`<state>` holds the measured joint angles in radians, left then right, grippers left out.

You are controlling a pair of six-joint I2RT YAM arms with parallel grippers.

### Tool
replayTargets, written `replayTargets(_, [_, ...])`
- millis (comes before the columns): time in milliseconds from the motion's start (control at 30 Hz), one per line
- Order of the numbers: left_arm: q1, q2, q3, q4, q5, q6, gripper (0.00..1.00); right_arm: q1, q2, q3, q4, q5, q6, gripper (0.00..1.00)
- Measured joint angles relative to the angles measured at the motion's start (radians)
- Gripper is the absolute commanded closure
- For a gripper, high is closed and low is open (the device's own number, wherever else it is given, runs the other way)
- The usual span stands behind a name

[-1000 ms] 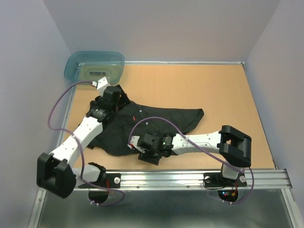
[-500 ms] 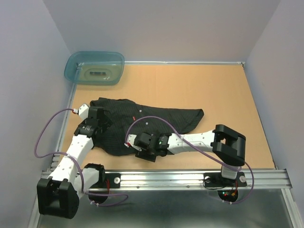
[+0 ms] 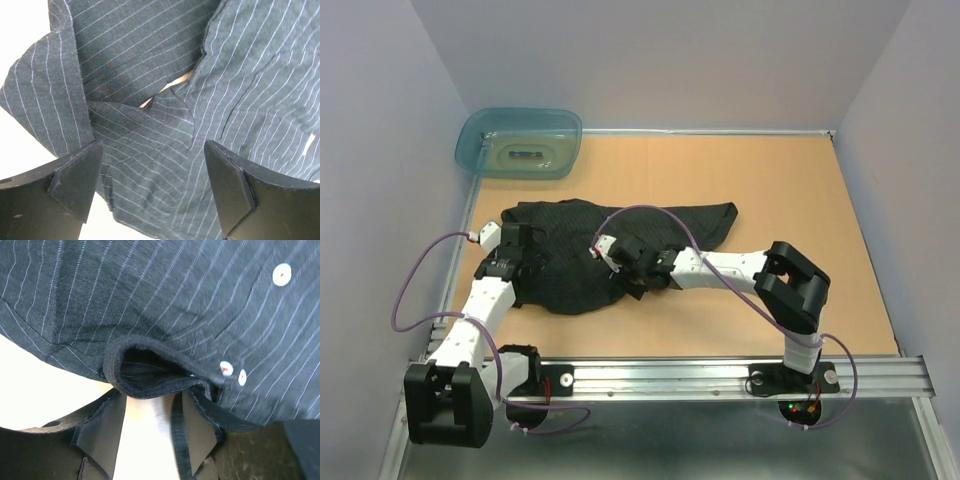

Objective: Fold and stack the long sleeve shirts
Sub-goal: Flatten the shirt out

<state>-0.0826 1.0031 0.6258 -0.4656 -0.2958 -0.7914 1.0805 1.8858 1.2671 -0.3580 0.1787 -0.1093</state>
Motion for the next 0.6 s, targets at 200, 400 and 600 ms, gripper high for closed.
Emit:
replayTargets(200, [0.000,0.000,-0.013,-0.010,0.019,-0.043,0.07,-0.042,0.000,0.002,0.007,-0.010,0.027,0.46])
replayTargets(400, [0.000,-0.016,-0.005,-0.070,0.031,-0.079,0.07,-0.041,-0.058,-0.003,0.002,-0.057,0.021,0.44])
replayTargets(600, [0.000,-0.053,0.091,-0.216,0.016,-0.145,0.07,-0.041,-0.216,-0.008,0.013,-0.098,-0.012,0.36])
